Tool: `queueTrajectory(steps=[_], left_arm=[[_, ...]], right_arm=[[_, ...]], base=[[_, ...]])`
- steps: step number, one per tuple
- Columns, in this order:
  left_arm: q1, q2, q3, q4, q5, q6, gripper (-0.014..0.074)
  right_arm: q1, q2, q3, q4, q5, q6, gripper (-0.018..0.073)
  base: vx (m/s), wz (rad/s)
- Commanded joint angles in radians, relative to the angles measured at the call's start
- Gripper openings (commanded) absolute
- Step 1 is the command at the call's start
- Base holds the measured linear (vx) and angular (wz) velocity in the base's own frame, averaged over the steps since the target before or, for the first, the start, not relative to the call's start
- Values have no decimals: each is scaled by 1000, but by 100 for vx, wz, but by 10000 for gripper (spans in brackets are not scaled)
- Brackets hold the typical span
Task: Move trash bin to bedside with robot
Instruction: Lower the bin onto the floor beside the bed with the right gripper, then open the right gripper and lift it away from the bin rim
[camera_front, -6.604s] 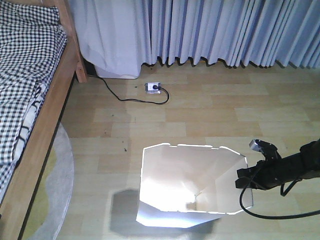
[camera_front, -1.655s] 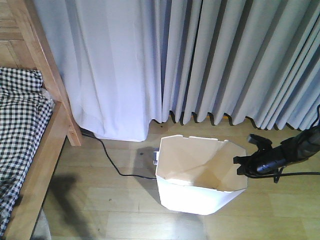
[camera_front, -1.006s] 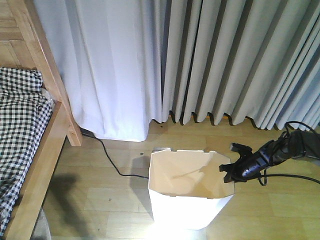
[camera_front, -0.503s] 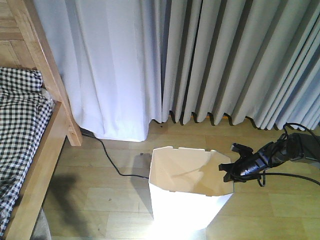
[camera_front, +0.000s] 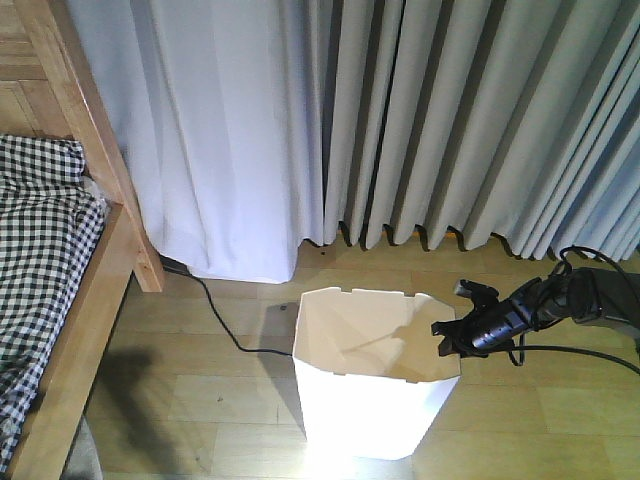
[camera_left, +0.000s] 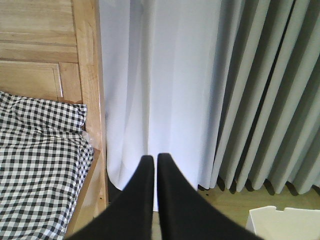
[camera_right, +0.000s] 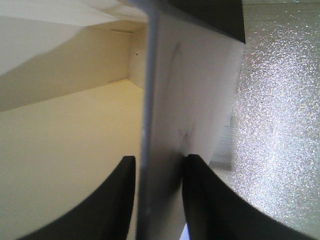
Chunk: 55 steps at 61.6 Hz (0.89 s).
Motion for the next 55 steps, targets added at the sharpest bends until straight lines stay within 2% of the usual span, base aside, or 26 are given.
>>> queueTrajectory(steps=[1, 21, 35, 41, 55], left_arm=[[0, -15, 19, -4, -69, -6, -6], [0, -15, 19, -4, -69, -6, -6], [0, -15, 19, -4, -69, -6, -6], [0, -15, 19, -4, -69, -6, -6], [0, -15, 19, -4, -69, -6, -6]], right_arm=[[4, -65, -17, 13, 41, -14, 304], [3, -65, -17, 10, 16, -30, 534], [3, -65, -16, 12, 15, -36, 539], [3, -66, -17, 48, 15, -30, 539], [-13, -165, 10, 36, 6, -7, 539]], base=[[0, 0], [0, 0], [0, 0], [0, 0], [0, 0]])
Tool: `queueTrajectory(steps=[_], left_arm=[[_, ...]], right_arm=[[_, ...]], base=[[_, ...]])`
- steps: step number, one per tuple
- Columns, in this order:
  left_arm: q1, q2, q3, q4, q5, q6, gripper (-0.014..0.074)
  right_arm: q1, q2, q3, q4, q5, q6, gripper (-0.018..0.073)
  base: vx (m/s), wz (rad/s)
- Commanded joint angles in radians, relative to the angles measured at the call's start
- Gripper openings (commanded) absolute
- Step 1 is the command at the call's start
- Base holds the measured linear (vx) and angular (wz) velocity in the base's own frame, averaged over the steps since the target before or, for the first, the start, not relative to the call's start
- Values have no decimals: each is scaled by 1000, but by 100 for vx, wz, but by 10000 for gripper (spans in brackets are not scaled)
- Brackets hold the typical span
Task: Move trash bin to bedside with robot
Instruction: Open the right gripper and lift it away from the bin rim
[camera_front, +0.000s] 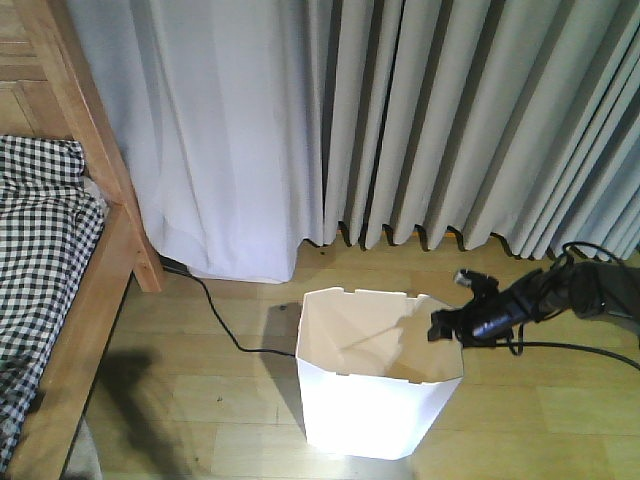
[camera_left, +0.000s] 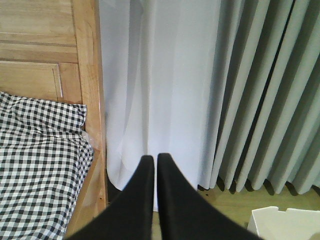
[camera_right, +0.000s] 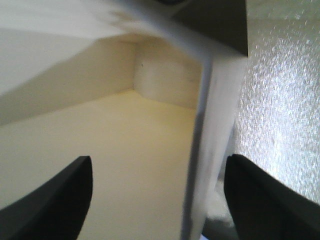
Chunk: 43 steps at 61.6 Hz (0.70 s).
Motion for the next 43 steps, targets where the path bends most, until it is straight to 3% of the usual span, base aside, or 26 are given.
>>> queueTrajectory(steps=[1, 12, 17, 26, 43], left_arm=[[0, -15, 19, -4, -69, -6, -6], [0, -15, 19, -4, -69, -6, -6], [0, -15, 19, -4, -69, -6, -6], [0, -15, 19, -4, -69, -6, -6], [0, -15, 19, -4, -69, -6, -6]], right_arm=[[-11, -140, 30, 13, -15, 7, 539], [-11, -320, 314, 23, -297, -5, 539], [-11, -408, 458, 20, -384, -70, 539], [-11, -571, 663, 20, -423, -186, 539], [-11, -959, 938, 12, -469, -210, 536]], base=[[0, -1], [0, 0], [0, 0], [0, 0], [0, 0]])
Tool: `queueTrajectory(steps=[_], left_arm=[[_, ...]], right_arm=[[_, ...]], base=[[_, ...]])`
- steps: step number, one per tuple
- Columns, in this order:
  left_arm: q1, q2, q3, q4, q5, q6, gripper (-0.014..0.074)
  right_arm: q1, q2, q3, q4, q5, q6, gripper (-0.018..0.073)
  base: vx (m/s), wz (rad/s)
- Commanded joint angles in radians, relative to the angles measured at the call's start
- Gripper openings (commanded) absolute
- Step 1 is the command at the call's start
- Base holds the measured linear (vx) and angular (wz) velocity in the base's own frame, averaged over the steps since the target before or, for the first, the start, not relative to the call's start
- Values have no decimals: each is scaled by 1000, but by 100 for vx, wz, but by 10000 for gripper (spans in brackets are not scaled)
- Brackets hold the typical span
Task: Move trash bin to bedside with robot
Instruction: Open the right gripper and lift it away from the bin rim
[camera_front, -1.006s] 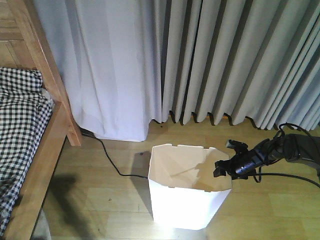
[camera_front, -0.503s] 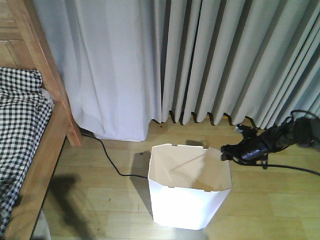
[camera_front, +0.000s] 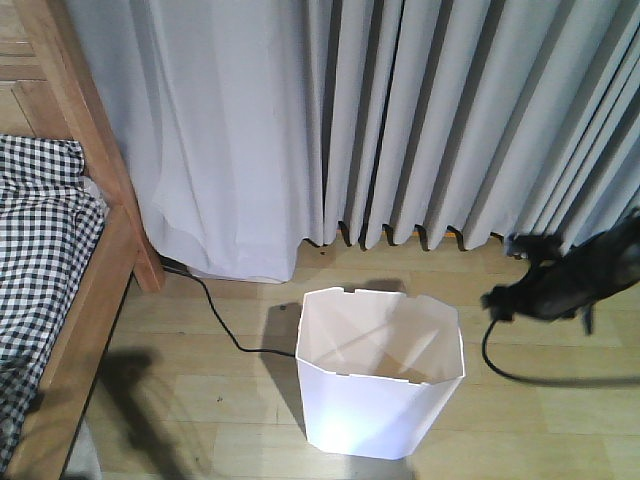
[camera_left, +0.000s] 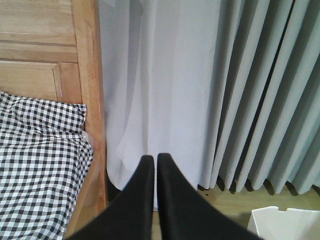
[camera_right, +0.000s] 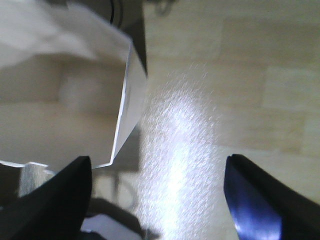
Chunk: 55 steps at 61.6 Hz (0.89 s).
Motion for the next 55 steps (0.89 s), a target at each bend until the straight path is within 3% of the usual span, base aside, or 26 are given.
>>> queueTrajectory(steps=[1, 27, 44, 55], left_arm=[[0, -15, 19, -4, -69, -6, -6], [0, -15, 19, -4, -69, -6, -6], [0, -15, 19, -4, -69, -6, -6], [-4, -14, 19, -4, -69, -6, -6]], right_arm=[[-7, -197, 67, -4, -16, -17, 534], [-7, -916, 311, 10, -10, -33, 527], [-7, -1363, 422, 147, -11, -35, 527], [-7, -1556, 495, 157, -1, -37, 527]], base=[[0, 0], [0, 0], [0, 0], [0, 0]])
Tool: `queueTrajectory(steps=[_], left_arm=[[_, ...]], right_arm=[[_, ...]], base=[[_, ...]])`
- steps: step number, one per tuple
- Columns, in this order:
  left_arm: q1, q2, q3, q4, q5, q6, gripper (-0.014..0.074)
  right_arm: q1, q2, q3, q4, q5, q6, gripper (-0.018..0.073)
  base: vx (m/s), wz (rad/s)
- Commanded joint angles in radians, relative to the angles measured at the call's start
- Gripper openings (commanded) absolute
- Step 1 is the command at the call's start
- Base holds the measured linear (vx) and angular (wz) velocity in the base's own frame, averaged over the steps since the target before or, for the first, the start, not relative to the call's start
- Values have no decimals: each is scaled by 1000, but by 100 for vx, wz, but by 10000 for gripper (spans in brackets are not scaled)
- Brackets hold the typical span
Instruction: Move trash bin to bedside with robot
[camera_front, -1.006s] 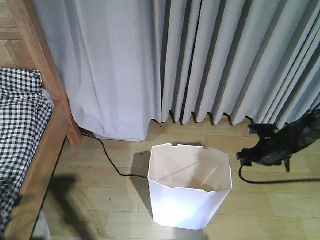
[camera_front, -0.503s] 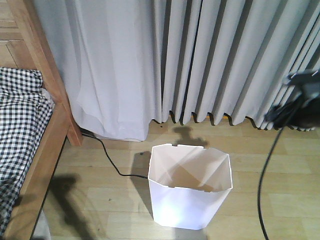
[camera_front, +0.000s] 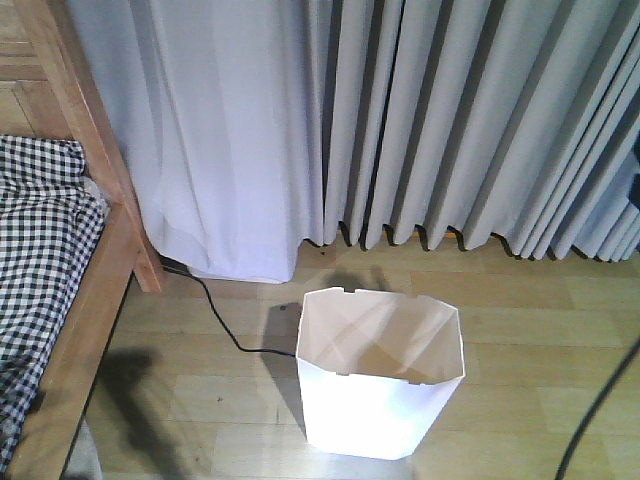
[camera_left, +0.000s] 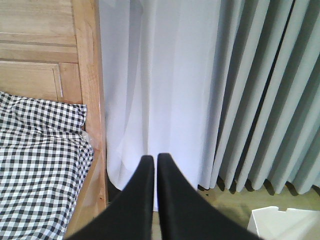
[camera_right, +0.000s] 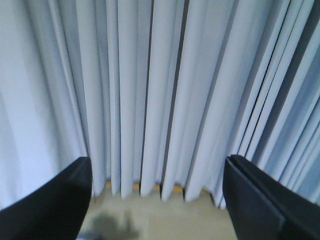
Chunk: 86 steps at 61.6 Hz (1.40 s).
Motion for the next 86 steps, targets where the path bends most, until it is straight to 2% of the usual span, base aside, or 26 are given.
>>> queueTrajectory(steps=[1, 14, 22, 30, 41, 54, 57, 61, 71, 86], left_arm=[[-5, -14, 19, -4, -69, -6, -6], [-22, -14, 19, -4, -69, -6, -6], [-22, -14, 19, -4, -69, -6, -6], [-22, -14, 19, -4, -69, -6, -6], [-22, -14, 19, -4, -69, -6, -6], [-22, -14, 19, -4, -69, -6, -6], [-22, -14, 19, -4, -69, -6, -6], [-22, -14, 19, -4, -69, -6, -6], [-22, -14, 19, -4, -69, -6, -6], [-22, -14, 19, -4, -69, -6, -6]], right_arm=[[-7, -80, 4, 28, -13, -7, 527], [-7, -314, 96, 44, 209, -10, 527], [9, -416, 166, -1, 304, -10, 527], [41, -504, 200, -9, 280, -2, 527], [41, -557, 221, -22, 309, 20, 527], [41, -557, 271, 18, 143, 29, 505], [41, -557, 273, 14, 128, 25, 471], [41, -557, 273, 1, 128, 25, 382], [41, -557, 273, -1, 113, 25, -18], [41, -557, 273, 1, 109, 27, -9]], base=[[0, 0], [0, 0], [0, 0], [0, 0], [0, 0], [0, 0], [0, 0], [0, 0], [0, 0], [0, 0]])
